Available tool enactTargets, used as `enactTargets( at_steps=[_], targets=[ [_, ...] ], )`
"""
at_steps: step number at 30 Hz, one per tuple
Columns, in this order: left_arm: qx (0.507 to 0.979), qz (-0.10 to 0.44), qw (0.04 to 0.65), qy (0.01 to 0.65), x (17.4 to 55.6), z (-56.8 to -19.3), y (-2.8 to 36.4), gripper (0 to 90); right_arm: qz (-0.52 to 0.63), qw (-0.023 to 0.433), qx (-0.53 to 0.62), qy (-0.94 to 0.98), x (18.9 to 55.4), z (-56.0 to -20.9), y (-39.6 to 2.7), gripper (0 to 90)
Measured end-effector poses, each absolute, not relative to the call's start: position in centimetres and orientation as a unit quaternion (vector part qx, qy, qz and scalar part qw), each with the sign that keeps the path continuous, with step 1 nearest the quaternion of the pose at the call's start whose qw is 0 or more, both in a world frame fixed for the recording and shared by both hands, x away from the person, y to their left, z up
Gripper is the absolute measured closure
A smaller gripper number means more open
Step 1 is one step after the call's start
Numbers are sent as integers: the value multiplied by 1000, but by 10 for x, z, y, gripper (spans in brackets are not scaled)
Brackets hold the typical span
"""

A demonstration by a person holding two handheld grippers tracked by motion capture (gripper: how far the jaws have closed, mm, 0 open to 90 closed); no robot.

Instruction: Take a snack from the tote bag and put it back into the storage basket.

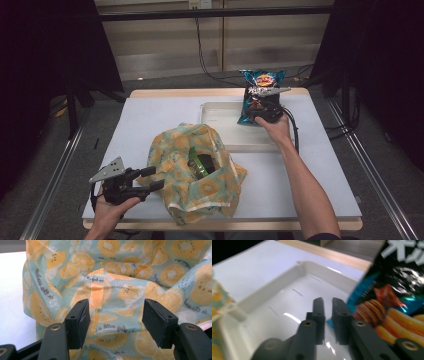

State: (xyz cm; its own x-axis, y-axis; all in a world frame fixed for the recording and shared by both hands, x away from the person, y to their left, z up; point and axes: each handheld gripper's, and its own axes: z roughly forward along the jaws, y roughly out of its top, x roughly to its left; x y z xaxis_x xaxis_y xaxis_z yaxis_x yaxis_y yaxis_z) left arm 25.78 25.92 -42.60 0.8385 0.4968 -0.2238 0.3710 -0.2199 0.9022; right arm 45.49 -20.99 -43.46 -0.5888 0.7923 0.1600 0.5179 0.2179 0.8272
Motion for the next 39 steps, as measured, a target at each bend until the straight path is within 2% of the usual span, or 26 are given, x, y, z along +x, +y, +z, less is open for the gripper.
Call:
enactTargets(
  at_steps=[8, 13, 21, 26, 31, 33, 39],
  targets=[
    [773, 55, 566, 281, 257, -424, 258, 422, 505, 136, 369, 768, 408, -406, -193, 730],
    [775, 50, 565, 277, 256, -423, 255, 431, 515, 130, 351, 771, 382, -396, -191, 715],
    [775, 46, 567, 275, 258, -422, 252, 497, 543, 119, 328, 764, 344, -384, -191, 703],
    [786, 45, 556, 267, 258, -423, 245, 497, 553, 96, 312, 767, 329, -371, -180, 702],
    [788, 25, 557, 260, 257, -425, 239, 513, 560, 101, 279, 773, 313, -357, -166, 704],
    [791, 26, 554, 259, 255, -424, 238, 537, 562, 101, 269, 775, 309, -353, -161, 703],
    [794, 28, 551, 254, 253, -423, 234, 535, 582, 96, 246, 769, 299, -334, -150, 704]
  ],
)
